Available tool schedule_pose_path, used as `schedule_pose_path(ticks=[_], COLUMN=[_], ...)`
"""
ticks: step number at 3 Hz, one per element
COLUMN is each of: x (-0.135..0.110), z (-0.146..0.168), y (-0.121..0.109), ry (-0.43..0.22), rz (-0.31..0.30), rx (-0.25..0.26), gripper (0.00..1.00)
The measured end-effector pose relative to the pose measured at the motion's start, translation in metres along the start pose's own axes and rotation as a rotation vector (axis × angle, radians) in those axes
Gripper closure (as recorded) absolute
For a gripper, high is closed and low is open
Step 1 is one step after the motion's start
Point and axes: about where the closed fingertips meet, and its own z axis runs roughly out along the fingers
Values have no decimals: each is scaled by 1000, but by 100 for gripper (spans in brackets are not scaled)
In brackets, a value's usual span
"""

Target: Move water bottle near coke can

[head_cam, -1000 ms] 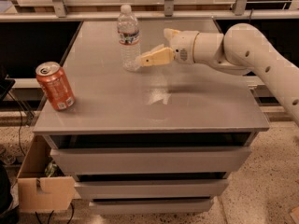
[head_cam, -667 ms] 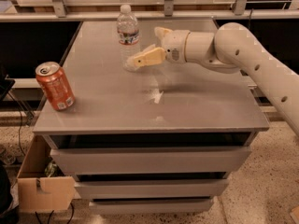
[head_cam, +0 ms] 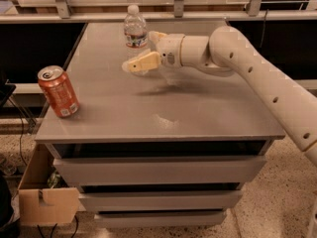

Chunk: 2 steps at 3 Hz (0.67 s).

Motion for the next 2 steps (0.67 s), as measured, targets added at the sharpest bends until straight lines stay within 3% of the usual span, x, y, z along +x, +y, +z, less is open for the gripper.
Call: schedule_pose_path(ticks=[1,2], x=[3,2], z=[18,29], y=[-2,-4], ry=[-7,-15], rz=[9,13], rx=[-22,-38], gripper=[16,39])
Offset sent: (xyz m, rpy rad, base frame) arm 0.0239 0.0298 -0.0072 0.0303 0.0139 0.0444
